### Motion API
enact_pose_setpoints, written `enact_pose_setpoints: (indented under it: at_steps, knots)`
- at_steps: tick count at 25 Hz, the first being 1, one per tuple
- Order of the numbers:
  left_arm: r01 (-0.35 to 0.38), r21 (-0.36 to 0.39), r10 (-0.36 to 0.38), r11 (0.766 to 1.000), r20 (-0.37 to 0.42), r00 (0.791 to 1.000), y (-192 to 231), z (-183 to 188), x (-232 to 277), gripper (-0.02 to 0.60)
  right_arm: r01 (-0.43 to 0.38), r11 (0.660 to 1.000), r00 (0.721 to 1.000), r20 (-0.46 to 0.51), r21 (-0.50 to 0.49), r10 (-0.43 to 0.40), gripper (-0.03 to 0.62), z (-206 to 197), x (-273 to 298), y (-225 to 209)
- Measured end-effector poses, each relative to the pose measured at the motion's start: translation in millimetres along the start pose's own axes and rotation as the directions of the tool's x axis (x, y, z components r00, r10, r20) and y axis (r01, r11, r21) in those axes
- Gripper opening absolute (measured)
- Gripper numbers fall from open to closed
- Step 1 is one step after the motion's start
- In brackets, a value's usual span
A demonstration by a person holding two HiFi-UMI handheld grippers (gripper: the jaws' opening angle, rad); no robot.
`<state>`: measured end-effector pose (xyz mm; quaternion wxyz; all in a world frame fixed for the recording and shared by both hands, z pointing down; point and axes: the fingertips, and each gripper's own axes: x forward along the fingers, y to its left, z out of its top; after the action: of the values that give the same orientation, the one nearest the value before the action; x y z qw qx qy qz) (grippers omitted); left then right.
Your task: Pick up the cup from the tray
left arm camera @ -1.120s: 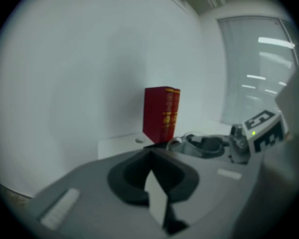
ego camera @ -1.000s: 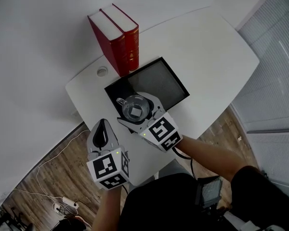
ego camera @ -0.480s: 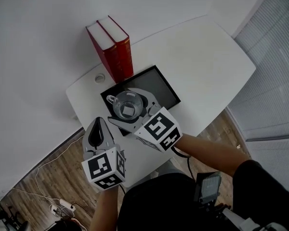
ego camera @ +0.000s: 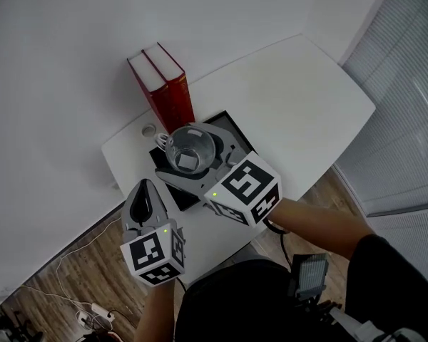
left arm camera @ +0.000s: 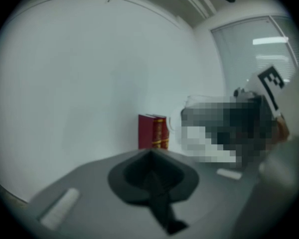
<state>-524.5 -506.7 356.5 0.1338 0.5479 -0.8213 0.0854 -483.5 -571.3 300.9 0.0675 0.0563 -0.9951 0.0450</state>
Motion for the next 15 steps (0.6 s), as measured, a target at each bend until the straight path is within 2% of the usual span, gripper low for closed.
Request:
enact_pose_setpoints:
  at_steps: [7,15]
  knots:
    - [-0.001,0.002,0.001,1.0,0.042,0.999,0,18,-3,0.0,0.043,0.999,0.997,0.058,-0.007,-0.042,0.434,38,-19,-21]
    - [0.0,0.008,-0.001,1.0,0.056,0.998,4,30,-5,0.0,0.101,0.994,0.99,0.092,0.039,-0.104,0.434,51,-43,-43]
